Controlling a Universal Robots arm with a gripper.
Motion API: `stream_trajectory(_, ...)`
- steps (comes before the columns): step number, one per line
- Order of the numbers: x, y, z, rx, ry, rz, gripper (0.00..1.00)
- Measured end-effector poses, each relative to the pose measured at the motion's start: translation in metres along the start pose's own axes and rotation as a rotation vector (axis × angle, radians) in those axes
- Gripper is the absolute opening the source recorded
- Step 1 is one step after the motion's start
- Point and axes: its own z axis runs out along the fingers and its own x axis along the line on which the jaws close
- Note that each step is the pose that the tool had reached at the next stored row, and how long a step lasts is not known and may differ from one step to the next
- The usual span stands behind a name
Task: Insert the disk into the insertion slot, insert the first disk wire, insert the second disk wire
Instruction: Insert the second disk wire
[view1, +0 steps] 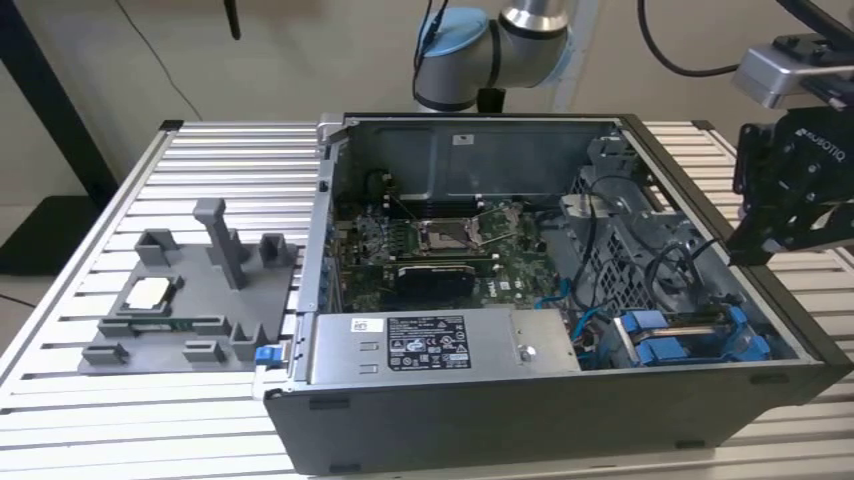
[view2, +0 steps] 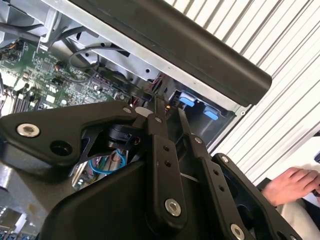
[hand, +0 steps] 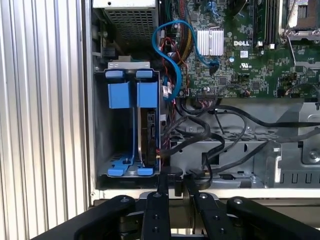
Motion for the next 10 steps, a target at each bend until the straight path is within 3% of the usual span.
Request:
stream_trajectory(2, 0.0, 0.0, 0.0015, -0.0003, -0.0137, 0.0, 0.27)
stream_trajectory(3, 0.0, 0.0, 0.0016, -0.0006, -0.0262, 0.0, 0.27)
stream_trajectory(8, 0.0, 0.0, 0.0017, -0.003, -0.1145, 0.001, 0.27)
stream_trajectory(9, 0.0001, 0.0, 0.0019, -0.0032, -0.125, 0.002, 0.27)
stream_trajectory(10, 0.0006, 0.0, 0.0018, -0.0034, -0.1288, 0.002, 0.27)
